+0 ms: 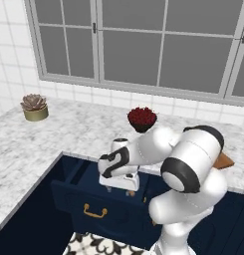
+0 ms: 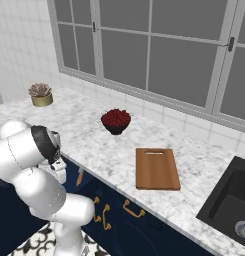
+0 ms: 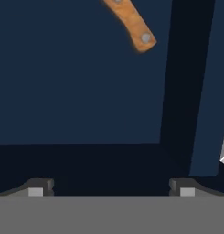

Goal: Pick up the knife from the drawer and place it on the cutting board. Then place the meat from the plate to the cutting board.

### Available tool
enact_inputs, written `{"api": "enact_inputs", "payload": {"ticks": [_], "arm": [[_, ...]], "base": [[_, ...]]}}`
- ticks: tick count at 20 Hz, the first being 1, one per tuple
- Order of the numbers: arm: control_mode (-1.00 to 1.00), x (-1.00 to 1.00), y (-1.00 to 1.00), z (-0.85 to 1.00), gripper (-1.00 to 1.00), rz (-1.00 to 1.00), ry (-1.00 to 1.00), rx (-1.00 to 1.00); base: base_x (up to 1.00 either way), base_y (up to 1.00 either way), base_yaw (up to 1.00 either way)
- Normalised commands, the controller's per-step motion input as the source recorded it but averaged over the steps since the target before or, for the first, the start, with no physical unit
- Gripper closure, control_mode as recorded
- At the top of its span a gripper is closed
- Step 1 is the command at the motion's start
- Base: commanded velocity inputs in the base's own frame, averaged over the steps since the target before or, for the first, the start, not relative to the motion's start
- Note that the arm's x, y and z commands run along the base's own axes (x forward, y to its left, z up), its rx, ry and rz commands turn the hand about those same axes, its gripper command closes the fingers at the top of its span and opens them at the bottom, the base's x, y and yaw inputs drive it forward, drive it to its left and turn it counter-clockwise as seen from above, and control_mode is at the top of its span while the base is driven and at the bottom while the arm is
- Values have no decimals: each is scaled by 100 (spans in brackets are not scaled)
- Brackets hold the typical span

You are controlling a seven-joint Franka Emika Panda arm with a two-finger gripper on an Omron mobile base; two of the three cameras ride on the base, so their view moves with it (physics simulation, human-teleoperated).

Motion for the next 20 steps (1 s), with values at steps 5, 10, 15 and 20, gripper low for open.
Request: {"api": "enact_inputs", "payload": {"ticks": [5,10,15,20], "arm": [[-100,-2,35,-32,-100,0,2,0],[-100,-38,45,-22,-100,0,5,0],[-100,-92,45,-4,-100,0,2,0],[-100,-100,46,3,-100,0,0,0]], "base": [[0,0,0],[0,0,0],[0,0,0],[0,0,0]]}}
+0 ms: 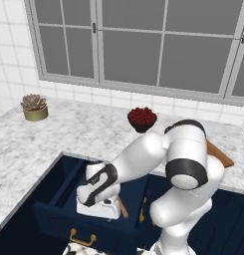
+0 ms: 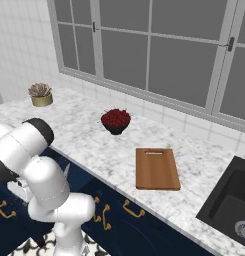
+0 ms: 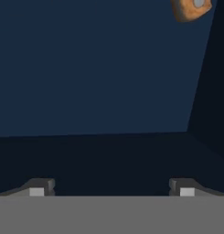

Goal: Pick up the knife from the drawer and place it on the cutting board. Then place the meat from the plate to the cutting board.

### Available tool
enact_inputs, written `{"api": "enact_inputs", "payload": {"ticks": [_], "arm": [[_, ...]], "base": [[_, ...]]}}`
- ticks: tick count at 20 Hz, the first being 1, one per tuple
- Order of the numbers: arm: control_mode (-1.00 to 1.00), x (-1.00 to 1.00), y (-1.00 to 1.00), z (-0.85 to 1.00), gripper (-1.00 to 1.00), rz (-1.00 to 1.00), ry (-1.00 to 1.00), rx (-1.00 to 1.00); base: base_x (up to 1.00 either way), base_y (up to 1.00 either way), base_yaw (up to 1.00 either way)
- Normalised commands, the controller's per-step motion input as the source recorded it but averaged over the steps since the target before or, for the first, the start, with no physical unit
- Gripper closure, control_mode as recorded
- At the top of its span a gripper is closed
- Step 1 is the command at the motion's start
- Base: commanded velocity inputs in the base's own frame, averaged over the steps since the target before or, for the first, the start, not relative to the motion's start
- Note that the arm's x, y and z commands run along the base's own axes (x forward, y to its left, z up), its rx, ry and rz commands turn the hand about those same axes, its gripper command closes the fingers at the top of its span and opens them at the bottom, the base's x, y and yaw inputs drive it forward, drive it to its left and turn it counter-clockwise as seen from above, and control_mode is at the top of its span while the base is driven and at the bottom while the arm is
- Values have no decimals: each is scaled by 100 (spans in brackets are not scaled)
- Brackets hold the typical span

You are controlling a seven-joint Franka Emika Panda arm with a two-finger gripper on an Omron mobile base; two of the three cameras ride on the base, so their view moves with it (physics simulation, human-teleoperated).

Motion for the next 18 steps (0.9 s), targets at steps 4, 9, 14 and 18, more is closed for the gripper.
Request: {"api": "enact_inputs", "payload": {"ticks": [4,9,14,18], "arm": [[-100,-100,54,6,-100,0,0,0],[-100,-86,34,20,-100,0,0,0],[-100,49,-20,65,-100,5,0,-3],[-100,68,-54,40,-100,18,-6,0]], "base": [[0,0,0],[0,0,0],[0,0,0],[0,0,0]]}}
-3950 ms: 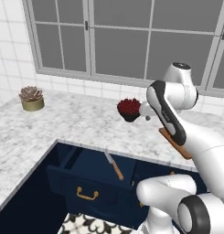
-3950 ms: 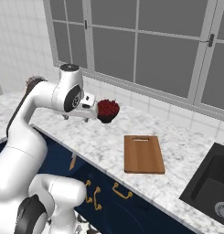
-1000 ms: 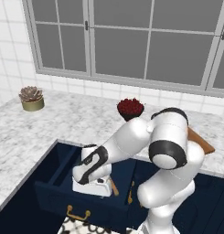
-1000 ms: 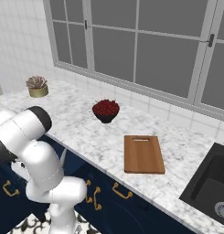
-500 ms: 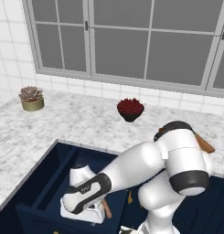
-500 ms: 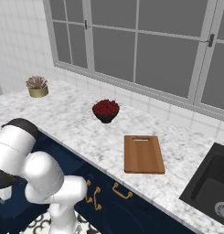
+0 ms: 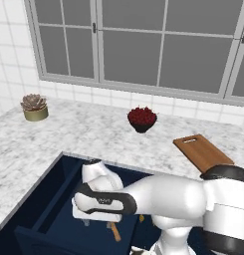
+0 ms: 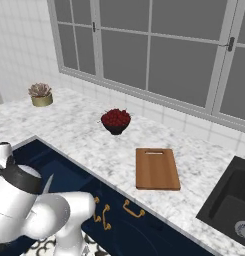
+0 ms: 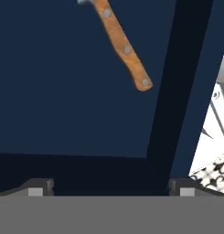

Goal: Pick up the knife from the drawer and place it on the cutting board. Then place the meat from the plate to the cutting board.

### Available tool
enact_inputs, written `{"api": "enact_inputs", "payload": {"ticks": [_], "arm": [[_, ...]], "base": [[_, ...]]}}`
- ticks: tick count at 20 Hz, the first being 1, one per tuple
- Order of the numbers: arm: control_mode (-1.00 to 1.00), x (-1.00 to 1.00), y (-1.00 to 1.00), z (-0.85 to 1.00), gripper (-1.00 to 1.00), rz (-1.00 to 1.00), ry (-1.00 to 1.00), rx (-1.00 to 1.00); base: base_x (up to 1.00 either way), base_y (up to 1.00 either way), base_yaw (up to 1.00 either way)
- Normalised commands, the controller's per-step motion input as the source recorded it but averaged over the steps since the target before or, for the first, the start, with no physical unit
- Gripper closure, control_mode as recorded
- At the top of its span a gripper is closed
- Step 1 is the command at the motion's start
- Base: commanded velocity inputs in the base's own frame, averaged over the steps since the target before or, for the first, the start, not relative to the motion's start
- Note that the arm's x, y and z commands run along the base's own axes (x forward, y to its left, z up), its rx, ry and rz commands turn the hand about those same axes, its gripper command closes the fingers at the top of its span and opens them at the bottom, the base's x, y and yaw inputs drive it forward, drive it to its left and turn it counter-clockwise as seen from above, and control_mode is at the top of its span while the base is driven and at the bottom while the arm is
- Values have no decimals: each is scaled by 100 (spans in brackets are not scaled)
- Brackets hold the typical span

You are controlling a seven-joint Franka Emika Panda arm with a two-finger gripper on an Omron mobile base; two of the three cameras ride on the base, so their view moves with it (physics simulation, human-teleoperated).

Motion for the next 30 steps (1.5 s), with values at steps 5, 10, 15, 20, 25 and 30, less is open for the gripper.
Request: {"api": "enact_inputs", "payload": {"ticks": [5,10,15,20,25,30], "arm": [[-100,29,-42,34,-100,19,-6,0],[-100,42,-6,-7,-100,18,0,0],[-100,32,-1,-33,-100,14,-3,0],[-100,36,-1,-20,-100,13,-1,0],[-100,10,0,-21,-100,6,0,0],[-100,13,0,-39,-100,0,0,0]], "base": [[0,0,0],[0,0,0],[0,0,0],[0,0,0],[0,0,0],[0,0,0]]}}
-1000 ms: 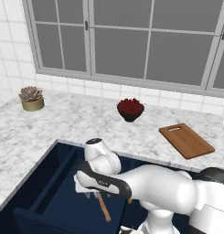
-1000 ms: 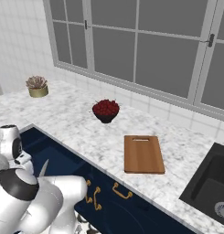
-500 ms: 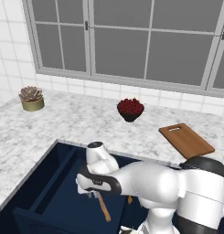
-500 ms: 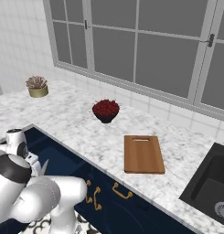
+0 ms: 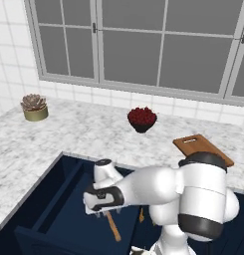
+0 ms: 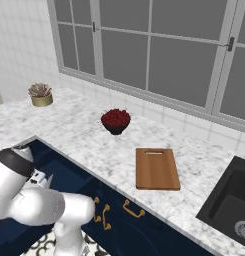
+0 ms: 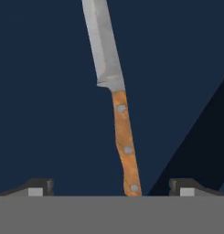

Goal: Pick up the knife from the drawer and place it on the cutting board. Then place the meat from the plate to the cutting board.

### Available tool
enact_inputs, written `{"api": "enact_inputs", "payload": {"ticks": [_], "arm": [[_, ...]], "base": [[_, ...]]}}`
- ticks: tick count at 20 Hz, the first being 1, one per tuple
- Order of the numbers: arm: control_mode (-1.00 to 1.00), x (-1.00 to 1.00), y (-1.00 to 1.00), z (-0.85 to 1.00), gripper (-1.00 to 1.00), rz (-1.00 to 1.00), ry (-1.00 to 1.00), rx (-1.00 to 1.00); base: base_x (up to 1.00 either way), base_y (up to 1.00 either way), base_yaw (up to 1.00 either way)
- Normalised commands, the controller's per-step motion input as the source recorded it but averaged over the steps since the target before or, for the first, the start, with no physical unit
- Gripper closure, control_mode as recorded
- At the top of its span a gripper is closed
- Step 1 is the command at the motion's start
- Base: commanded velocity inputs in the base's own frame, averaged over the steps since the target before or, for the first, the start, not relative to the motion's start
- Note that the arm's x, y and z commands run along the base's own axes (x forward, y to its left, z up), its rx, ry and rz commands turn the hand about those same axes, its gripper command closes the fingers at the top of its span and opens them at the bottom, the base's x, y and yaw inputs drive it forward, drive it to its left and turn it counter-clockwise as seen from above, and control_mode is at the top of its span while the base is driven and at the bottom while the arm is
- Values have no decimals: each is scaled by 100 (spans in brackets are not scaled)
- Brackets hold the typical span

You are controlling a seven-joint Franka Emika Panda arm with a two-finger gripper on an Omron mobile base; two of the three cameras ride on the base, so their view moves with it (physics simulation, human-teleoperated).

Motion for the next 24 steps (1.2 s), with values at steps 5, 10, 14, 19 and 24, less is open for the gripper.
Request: {"api": "enact_inputs", "payload": {"ticks": [5,10,14,19,24], "arm": [[-100,33,0,-40,-100,0,0,0],[-100,28,0,-38,-100,0,0,0],[-100,17,0,-42,-100,0,0,0],[-100,2,5,-45,-100,1,2,-1],[-100,0,24,-55,-100,1,1,-13]], "base": [[0,0,0],[0,0,0],[0,0,0],[0,0,0],[0,0,0]]}}
